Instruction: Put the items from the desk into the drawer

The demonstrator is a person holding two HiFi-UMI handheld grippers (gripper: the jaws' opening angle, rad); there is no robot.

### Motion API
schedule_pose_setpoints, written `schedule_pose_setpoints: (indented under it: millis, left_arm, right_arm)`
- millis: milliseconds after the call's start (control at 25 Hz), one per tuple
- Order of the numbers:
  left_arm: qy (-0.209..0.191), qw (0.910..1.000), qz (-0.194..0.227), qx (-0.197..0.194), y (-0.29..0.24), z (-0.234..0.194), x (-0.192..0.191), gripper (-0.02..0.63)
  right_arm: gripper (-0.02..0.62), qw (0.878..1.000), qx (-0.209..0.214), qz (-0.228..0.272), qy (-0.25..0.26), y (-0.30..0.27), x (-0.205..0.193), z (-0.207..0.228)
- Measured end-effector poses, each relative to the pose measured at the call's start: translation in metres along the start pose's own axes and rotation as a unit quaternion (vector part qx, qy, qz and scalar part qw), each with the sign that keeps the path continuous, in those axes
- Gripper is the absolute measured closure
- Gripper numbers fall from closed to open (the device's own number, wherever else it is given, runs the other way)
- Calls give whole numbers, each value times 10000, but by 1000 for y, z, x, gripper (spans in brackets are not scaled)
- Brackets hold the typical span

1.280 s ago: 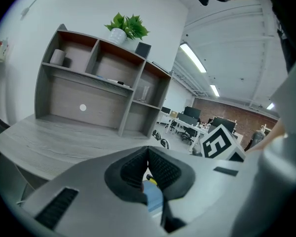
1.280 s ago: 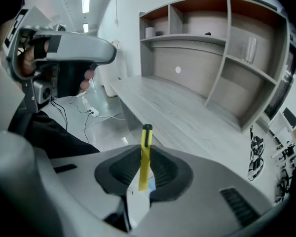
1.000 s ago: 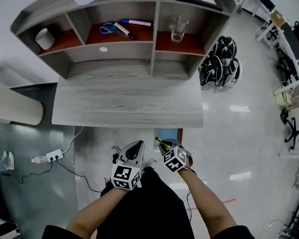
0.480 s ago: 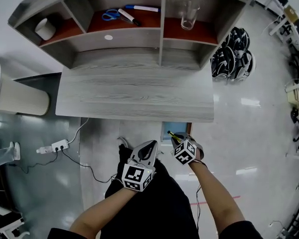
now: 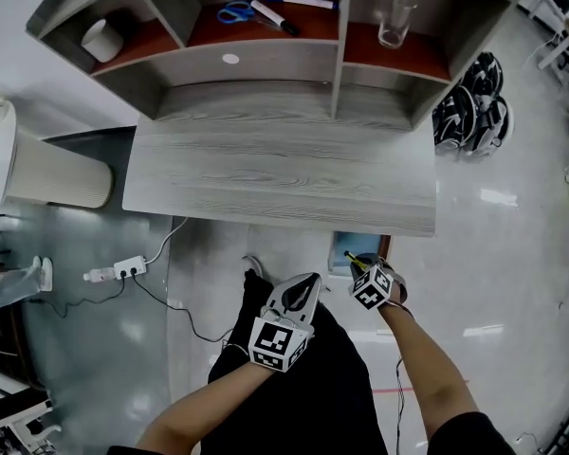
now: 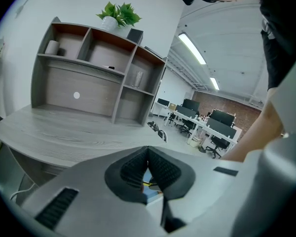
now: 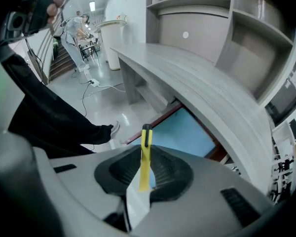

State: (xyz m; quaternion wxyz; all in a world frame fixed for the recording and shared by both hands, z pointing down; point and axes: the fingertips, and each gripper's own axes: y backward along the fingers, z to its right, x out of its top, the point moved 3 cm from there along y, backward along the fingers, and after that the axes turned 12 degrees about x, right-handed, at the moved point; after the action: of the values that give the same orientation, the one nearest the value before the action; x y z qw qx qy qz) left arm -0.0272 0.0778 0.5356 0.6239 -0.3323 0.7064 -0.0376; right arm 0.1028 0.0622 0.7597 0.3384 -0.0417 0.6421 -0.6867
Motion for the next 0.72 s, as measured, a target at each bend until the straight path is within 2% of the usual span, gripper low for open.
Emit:
schedule_pose_setpoints:
  millis: [200,400,600,720]
  left_arm:
    - [55,9998,-4,168,-1,-5,-4,591]
    - [-5,9994,-250,254,0,-13,-20,591]
    - [30,9989,-304,368,-9,-21,-29,591]
    - [62,9989,-256,381,-11,-22,-29,591]
  right_arm:
    - [525,9995,-263,-75,-139,-24,-14,22]
    - [525,9990,-159,-113,-403,-50,-22,30]
    - [525,9993,-76,-351,-71,-71,-27,37]
    - [523,9993,-56,-362,-47,-80,-27,33]
